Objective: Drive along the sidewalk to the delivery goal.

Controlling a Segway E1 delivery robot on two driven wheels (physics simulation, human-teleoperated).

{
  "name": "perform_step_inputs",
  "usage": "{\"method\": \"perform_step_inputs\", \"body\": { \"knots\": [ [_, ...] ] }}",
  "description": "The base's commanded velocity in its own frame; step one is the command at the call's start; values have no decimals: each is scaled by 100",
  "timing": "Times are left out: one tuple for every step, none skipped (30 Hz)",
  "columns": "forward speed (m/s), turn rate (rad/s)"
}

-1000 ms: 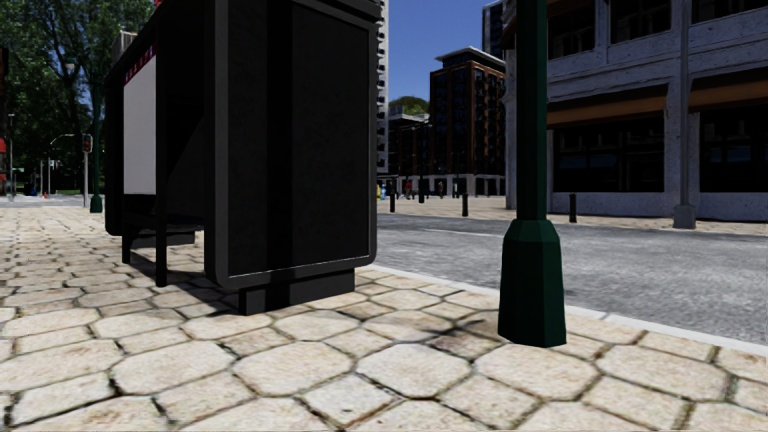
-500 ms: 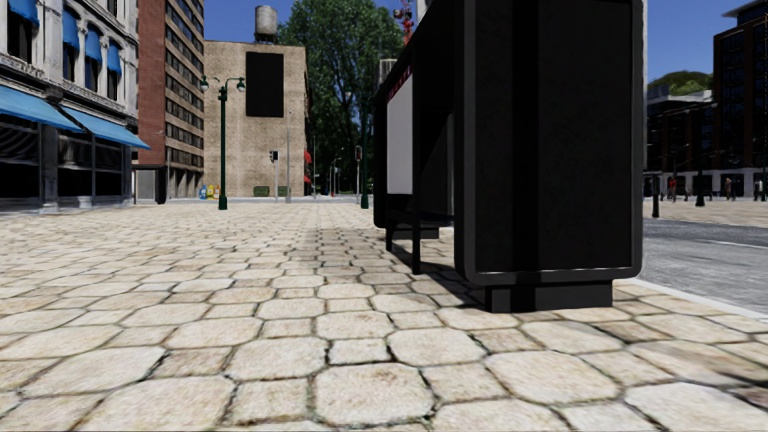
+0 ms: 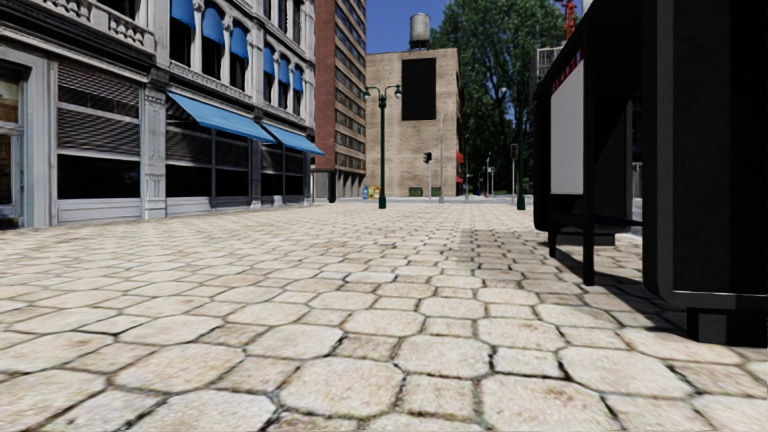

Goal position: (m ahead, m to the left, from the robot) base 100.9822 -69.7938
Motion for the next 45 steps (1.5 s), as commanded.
{"method": "perform_step_inputs", "body": {
  "knots": [
    [200, 0],
    [200, 0],
    [200, 0],
    [200, 0],
    [200, 0],
    [200, 0],
    [200, 0],
    [200, 0],
    [200, 0],
    [200, 0],
    [200, 0],
    [200, 0],
    [200, 0],
    [200, 0],
    [200, 0],
    [200, 0],
    [200, 0],
    [200, 0],
    [200, 0],
    [200, 0],
    [200, 0],
    [200, 0],
    [200, 0],
    [200, 0],
    [200, 0],
    [200, 0],
    [200, 0],
    [200, 0],
    [200, 0],
    [200, 0],
    [200, 0],
    [200, 0],
    [200, 0],
    [200, 0],
    [200, 0],
    [200, 0],
    [200, 0],
    [200, 0],
    [200, 0],
    [200, 0],
    [200, 0],
    [200, 0],
    [200, 0],
    [200, -1],
    [200, -49]
  ]
}}
